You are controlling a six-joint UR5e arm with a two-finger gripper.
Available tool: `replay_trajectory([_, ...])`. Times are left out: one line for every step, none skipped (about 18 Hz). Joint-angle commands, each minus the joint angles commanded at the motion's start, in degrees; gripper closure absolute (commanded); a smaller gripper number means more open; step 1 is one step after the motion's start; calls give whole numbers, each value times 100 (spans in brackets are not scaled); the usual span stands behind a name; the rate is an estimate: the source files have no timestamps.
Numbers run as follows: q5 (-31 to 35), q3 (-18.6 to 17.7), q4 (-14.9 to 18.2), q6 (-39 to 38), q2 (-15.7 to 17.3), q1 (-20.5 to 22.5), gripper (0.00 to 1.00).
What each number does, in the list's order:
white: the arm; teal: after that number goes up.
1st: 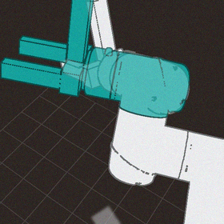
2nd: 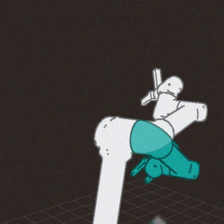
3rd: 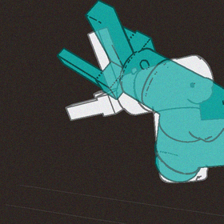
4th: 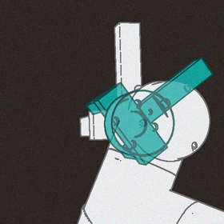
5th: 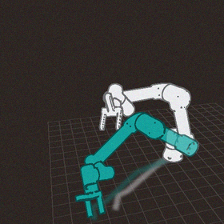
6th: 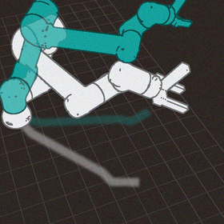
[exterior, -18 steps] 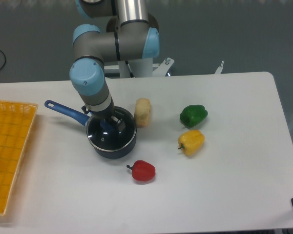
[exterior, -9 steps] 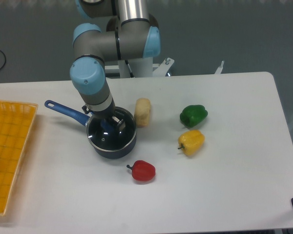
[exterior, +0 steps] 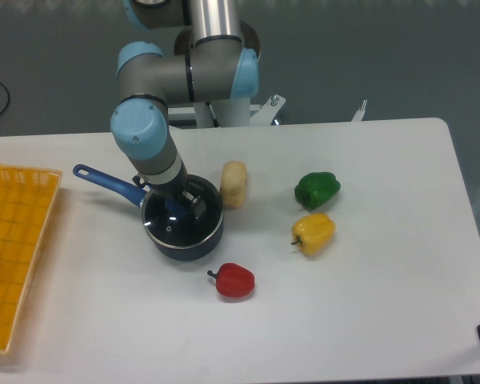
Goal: Open the lid
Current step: 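Close the gripper on the blue lid knob, then lift the glass lid off the saucepan rim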
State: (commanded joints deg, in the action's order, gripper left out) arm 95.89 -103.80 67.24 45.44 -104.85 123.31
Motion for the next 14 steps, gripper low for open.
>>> replay_trajectory([0,9,0,0,-17,-44,1])
replay_trajectory([0,9,0,0,-18,-53,1])
replay_trajectory([0,17,0,0,-18,-53,2])
replay_trajectory([-9,26,0,0,-18,-53,4])
replay_trajectory([-9,26,0,9,-18,-53,8])
replay_trajectory([-9,26,0,9,-18,-53,11])
replay_trajectory([-9,26,0,9,-18,-53,15])
replay_trajectory([-9,26,0,9,-18,-44,15])
replay_trajectory([-9,26,0,26,-18,-35,16])
replay_trajectory([-9,26,0,26,-18,-27,18])
replay_trajectory([-9,26,0,26,-9,-27,25])
replay_trajectory([-9,26,0,26,-18,-27,26])
replay_trajectory([-9,26,0,35,-9,-27,28])
replay_trajectory([-9,26,0,44,-18,-27,28])
